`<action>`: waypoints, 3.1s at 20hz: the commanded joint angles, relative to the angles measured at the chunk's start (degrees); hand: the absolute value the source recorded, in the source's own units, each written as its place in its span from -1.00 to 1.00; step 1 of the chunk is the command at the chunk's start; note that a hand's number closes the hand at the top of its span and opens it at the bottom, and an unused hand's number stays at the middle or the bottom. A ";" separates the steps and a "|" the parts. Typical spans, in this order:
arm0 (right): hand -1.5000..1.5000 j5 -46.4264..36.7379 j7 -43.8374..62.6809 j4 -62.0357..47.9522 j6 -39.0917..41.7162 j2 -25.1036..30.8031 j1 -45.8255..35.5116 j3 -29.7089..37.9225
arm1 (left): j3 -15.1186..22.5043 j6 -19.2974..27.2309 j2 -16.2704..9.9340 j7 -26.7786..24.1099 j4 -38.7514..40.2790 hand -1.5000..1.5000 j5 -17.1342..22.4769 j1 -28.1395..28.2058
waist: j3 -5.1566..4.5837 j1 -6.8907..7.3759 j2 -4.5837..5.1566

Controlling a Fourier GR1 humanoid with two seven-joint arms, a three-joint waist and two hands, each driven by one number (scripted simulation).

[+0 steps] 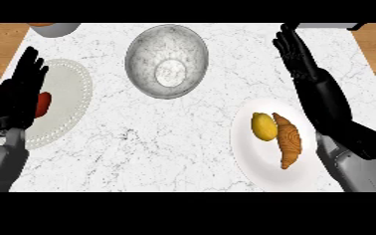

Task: Pick the croissant from the plate and place it in the bowl

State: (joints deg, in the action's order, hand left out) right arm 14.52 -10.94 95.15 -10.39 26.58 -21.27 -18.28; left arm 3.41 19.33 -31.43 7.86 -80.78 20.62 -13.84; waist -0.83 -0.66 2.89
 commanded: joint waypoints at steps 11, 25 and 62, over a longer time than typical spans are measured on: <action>-1.00 -28.04 -5.53 -1.28 -14.06 -2.36 13.59 -19.50 | -2.63 -5.03 1.80 -11.60 -2.71 0.00 0.94 1.31 | 0.77 -0.91 -3.54; -1.00 -49.96 28.22 26.44 -3.62 20.32 22.81 -16.28 | -5.18 -7.46 1.80 -13.11 -1.85 0.00 0.70 1.01 | 0.56 -1.38 -3.34; -1.00 -56.75 35.18 14.49 33.04 14.34 23.39 -9.05 | -9.01 -11.70 8.62 -11.77 -1.83 0.00 -7.01 -0.45 | 0.84 0.33 -2.90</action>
State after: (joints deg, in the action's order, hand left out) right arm -37.91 27.96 111.26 25.24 41.48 -2.25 -27.28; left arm -5.39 7.81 -24.19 -2.65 -84.34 15.23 -13.82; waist 0.02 -0.03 0.00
